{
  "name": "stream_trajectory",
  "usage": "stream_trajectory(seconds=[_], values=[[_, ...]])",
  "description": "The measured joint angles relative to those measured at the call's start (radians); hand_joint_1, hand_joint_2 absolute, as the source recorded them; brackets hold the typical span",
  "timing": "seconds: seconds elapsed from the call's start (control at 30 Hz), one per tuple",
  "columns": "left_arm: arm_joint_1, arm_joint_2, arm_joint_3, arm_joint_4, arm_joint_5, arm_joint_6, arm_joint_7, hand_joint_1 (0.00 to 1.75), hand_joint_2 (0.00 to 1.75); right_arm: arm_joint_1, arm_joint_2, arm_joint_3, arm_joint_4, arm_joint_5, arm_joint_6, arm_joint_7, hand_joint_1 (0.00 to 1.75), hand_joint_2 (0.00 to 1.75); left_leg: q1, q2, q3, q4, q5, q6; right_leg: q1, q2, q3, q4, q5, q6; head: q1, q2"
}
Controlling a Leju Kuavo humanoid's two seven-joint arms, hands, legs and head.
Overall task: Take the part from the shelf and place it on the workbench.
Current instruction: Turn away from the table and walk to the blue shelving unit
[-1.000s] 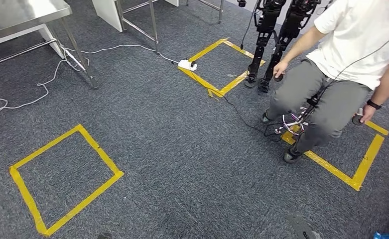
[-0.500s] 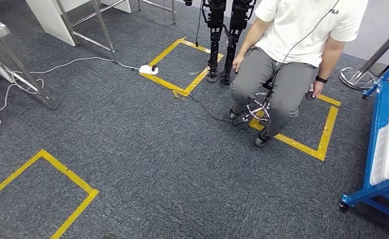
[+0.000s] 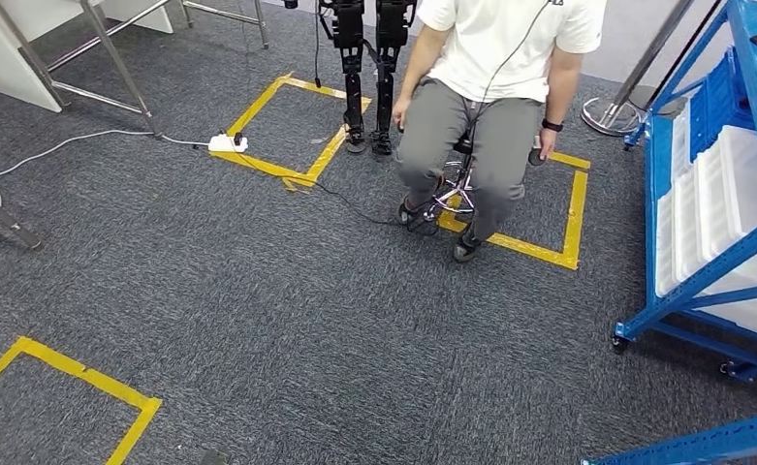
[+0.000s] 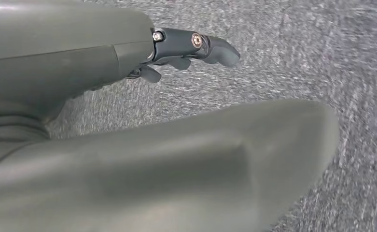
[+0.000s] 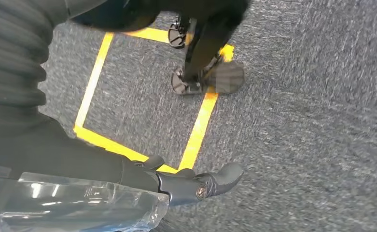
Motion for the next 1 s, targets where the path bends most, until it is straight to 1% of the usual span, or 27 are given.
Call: stream_trajectory(seconds=[0.03, 0.07, 0.13, 0.17, 0.2, 0.27, 0.3, 0.33, 0.37, 0.4, 0.43, 0.47, 0.5, 0.53, 0.57, 0.6, 0.63, 0.67, 0.7, 0.77, 0.8, 0.83, 0.87, 0.9, 0.93, 0.97, 1.0], values=[[-0.001, 0.000, 0.000, 0.000, 0.000, 0.000, 0.000, 0.00, 0.00, -0.001, 0.001, -0.001, 0.000, 0.000, 0.000, 0.000, 0.00, 1.75, -0.002, 0.010, 0.004, 0.000, -0.003, -0.006, 0.004, -0.021, 0.029, -0.050, 0.012, -0.003, -0.002, 0.000], [-0.002, 0.001, 0.000, 0.000, -0.001, 0.000, 0.001, 0.00, 0.00, -0.002, 0.002, -0.003, 0.001, 0.000, 0.000, 0.000, 0.00, 1.75, -0.004, 0.020, 0.007, 0.001, -0.006, -0.012, 0.009, -0.034, 0.042, -0.073, 0.018, -0.009, -0.003, 0.000], [-0.004, 0.000, -0.002, 0.000, -0.002, -0.002, 0.001, 0.00, 0.00, 0.000, 0.002, -0.006, 0.001, 0.000, 0.000, 0.003, 0.00, 1.75, -0.004, 0.040, 0.015, -0.002, -0.011, -0.024, 0.018, -0.018, 0.038, -0.076, 0.021, -0.021, -0.006, 0.000], [-0.007, 0.000, -0.004, 0.000, -0.003, -0.005, 0.001, 0.00, 0.00, 0.003, 0.002, -0.008, 0.002, 0.002, 0.000, 0.006, 0.00, 1.75, 0.000, 0.040, 0.017, 0.002, -0.016, -0.030, 0.011, -0.006, 0.040, -0.079, 0.023, -0.028, -0.007, 0.000], [-0.008, -0.001, -0.005, -0.001, -0.005, -0.009, 0.001, 0.00, 0.00, 0.005, 0.002, -0.010, 0.003, 0.004, 0.000, 0.010, 0.00, 1.75, 0.003, 0.025, 0.013, 0.015, -0.029, -0.035, 0.005, 0.006, 0.041, -0.083, 0.026, -0.036, -0.009, 0.000], [-0.008, -0.001, -0.007, 0.000, -0.008, -0.014, -0.001, 0.00, 0.00, 0.009, 0.003, -0.011, 0.004, 0.011, 0.000, 0.016, 0.00, 1.75, 0.010, -0.032, -0.022, 0.100, -0.085, -0.041, -0.006, 0.028, 0.046, -0.087, 0.032, -0.054, -0.015, 0.000], [-0.006, -0.001, -0.007, 0.000, -0.009, -0.015, -0.001, 0.00, 0.00, 0.009, 0.003, -0.011, 0.004, 0.014, 0.001, 0.018, 0.00, 1.75, 0.011, -0.057, -0.052, 0.165, -0.120, -0.043, -0.003, 0.038, 0.046, -0.087, 0.033, -0.060, -0.017, 0.000], [-0.002, -0.001, -0.007, 0.001, -0.009, -0.014, -0.001, 0.00, 0.00, 0.011, 0.003, -0.011, 0.004, 0.018, 0.002, 0.020, 0.00, 1.75, 0.012, -0.072, -0.083, 0.228, -0.146, -0.044, -0.001, 0.051, 0.045, -0.087, 0.033, -0.064, -0.018, 0.000], [0.001, -0.001, -0.007, 0.002, -0.009, -0.014, -0.001, 0.00, 0.00, 0.013, 0.003, -0.011, 0.005, 0.020, 0.003, 0.022, 0.00, 1.75, 0.013, -0.078, -0.105, 0.269, -0.156, -0.046, 0.001, 0.065, 0.045, -0.087, 0.033, -0.064, -0.018, 0.000], [0.005, -0.001, -0.007, 0.003, -0.009, -0.014, -0.001, 0.00, 0.00, 0.017, 0.003, -0.011, 0.006, 0.022, 0.004, 0.023, 0.00, 1.75, 0.015, -0.080, -0.111, 0.274, -0.142, -0.047, 0.002, 0.080, 0.046, -0.085, 0.033, -0.063, -0.018, 0.000], [0.007, -0.002, -0.007, 0.003, -0.009, -0.013, -0.001, 0.00, 0.00, 0.020, 0.004, -0.011, 0.006, 0.023, 0.005, 0.024, 0.00, 1.75, 0.019, -0.082, -0.100, 0.241, -0.111, -0.049, 0.001, 0.095, 0.046, -0.083, 0.033, -0.063, -0.019, 0.000], [0.009, -0.002, -0.007, 0.004, -0.009, -0.013, -0.002, 0.00, 0.00, 0.022, 0.004, -0.011, 0.007, 0.024, 0.005, 0.024, 0.00, 1.75, 0.025, -0.092, -0.075, 0.178, -0.070, -0.051, 0.001, 0.110, 0.046, -0.078, 0.032, -0.061, -0.019, 0.000], [0.009, -0.002, -0.007, 0.005, -0.009, -0.013, -0.002, 0.00, 0.00, 0.023, 0.004, -0.011, 0.007, 0.024, 0.005, 0.024, 0.00, 1.75, 0.030, -0.112, -0.048, 0.115, -0.039, -0.055, 0.002, 0.124, 0.043, -0.072, 0.030, -0.057, -0.019, 0.000], [0.010, -0.002, -0.007, 0.005, -0.009, -0.013, -0.002, 0.00, 0.00, 0.022, 0.004, -0.011, 0.008, 0.024, 0.005, 0.025, 0.00, 1.75, 0.033, -0.128, -0.029, 0.069, -0.021, -0.056, 0.004, 0.136, 0.038, -0.066, 0.029, -0.052, -0.019, 0.000], [0.009, -0.002, -0.007, 0.006, -0.009, -0.013, -0.003, 0.00, 0.00, 0.022, 0.004, -0.011, 0.008, 0.024, 0.005, 0.025, 0.00, 1.75, 0.033, -0.141, -0.019, 0.042, -0.014, -0.054, 0.007, 0.145, 0.032, -0.062, 0.029, -0.045, -0.018, 0.000], [0.009, -0.002, -0.007, 0.007, -0.008, -0.013, -0.003, 0.00, 0.00, 0.022, 0.004, -0.011, 0.008, 0.024, 0.005, 0.025, 0.00, 1.75, 0.027, -0.144, -0.018, 0.038, -0.017, -0.049, 0.010, 0.153, 0.026, -0.062, 0.031, -0.038, -0.018, 0.000], [0.008, -0.002, -0.007, 0.007, -0.008, -0.013, -0.003, 0.00, 0.00, 0.024, 0.003, -0.011, 0.009, 0.025, 0.005, 0.025, 0.00, 1.75, 0.022, -0.134, -0.020, 0.036, -0.013, -0.040, 0.010, 0.162, 0.018, -0.064, 0.034, -0.029, -0.018, 0.000], [0.007, -0.003, -0.007, 0.007, -0.008, -0.013, -0.003, 0.00, 0.00, 0.027, 0.003, -0.011, 0.009, 0.026, 0.005, 0.025, 0.00, 1.75, 0.019, -0.123, -0.020, 0.032, -0.008, -0.029, 0.009, 0.162, 0.013, -0.063, 0.036, -0.022, -0.018, 0.000], [0.007, -0.003, -0.007, 0.006, -0.008, -0.013, -0.003, 0.00, 0.00, 0.029, 0.004, -0.011, 0.010, 0.028, 0.005, 0.025, 0.00, 1.75, 0.017, -0.113, -0.019, 0.027, -0.003, -0.018, 0.009, 0.147, 0.004, -0.053, 0.032, -0.017, -0.018, 0.000], [0.008, -0.004, -0.007, 0.006, -0.008, -0.012, -0.003, 0.00, 0.00, 0.028, 0.005, -0.010, 0.011, 0.032, 0.006, 0.025, 0.00, 1.75, 0.015, -0.087, -0.020, 0.018, 0.004, 0.000, 0.007, 0.093, -0.035, 0.025, -0.011, -0.018, -0.012, 0.000], [0.010, -0.004, -0.007, 0.007, -0.008, -0.012, -0.002, 0.00, 0.00, 0.027, 0.007, -0.010, 0.011, 0.034, 0.006, 0.025, 0.00, 1.75, 0.012, -0.074, -0.021, 0.018, 0.005, 0.003, 0.006, 0.070, -0.067, 0.090, -0.043, -0.020, -0.010, 0.000], [0.013, -0.004, -0.007, 0.007, -0.007, -0.011, 0.000, 0.00, 0.00, 0.026, 0.007, -0.010, 0.011, 0.035, 0.006, 0.025, 0.00, 1.75, 0.010, -0.060, -0.023, 0.018, 0.005, 0.005, 0.005, 0.060, -0.099, 0.159, -0.072, -0.020, -0.008, 0.000], [0.016, -0.004, -0.007, 0.007, -0.007, -0.010, 0.001, 0.00, 0.00, 0.026, 0.007, -0.010, 0.011, 0.036, 0.007, 0.024, 0.00, 1.75, 0.007, -0.045, -0.024, 0.018, 0.005, 0.005, 0.004, 0.056, -0.121, 0.208, -0.090, -0.017, -0.007, 0.000], [0.018, -0.004, -0.007, 0.007, -0.007, -0.010, 0.003, 0.00, 0.00, 0.029, 0.007, -0.010, 0.012, 0.036, 0.007, 0.024, 0.00, 1.75, 0.006, -0.032, -0.024, 0.018, 0.005, 0.005, 0.003, 0.055, -0.123, 0.222, -0.093, -0.010, -0.008, 0.000], [0.019, -0.004, -0.007, 0.007, -0.008, -0.008, 0.004, 0.00, 0.00, 0.032, 0.006, -0.010, 0.012, 0.036, 0.007, 0.024, 0.00, 1.75, 0.005, -0.020, -0.024, 0.018, 0.004, 0.005, 0.002, 0.050, -0.104, 0.195, -0.081, -0.002, -0.007, 0.000], [0.020, -0.004, -0.007, 0.007, -0.009, -0.008, 0.004, 0.00, 0.00, 0.034, 0.006, -0.010, 0.012, 0.036, 0.008, 0.023, 0.00, 1.75, 0.005, -0.008, -0.023, 0.019, 0.004, 0.003, 0.000, 0.038, -0.065, 0.131, -0.060, 0.006, -0.007, 0.000], [0.020, -0.004, -0.007, 0.007, -0.010, -0.008, 0.005, 0.00, 0.00, 0.034, 0.006, -0.010, 0.012, 0.036, 0.008, 0.023, 0.00, 1.75, 0.004, 0.002, -0.022, 0.019, 0.003, 0.001, -0.001, 0.014, -0.022, 0.055, -0.037, 0.009, -0.006, 0.000]])
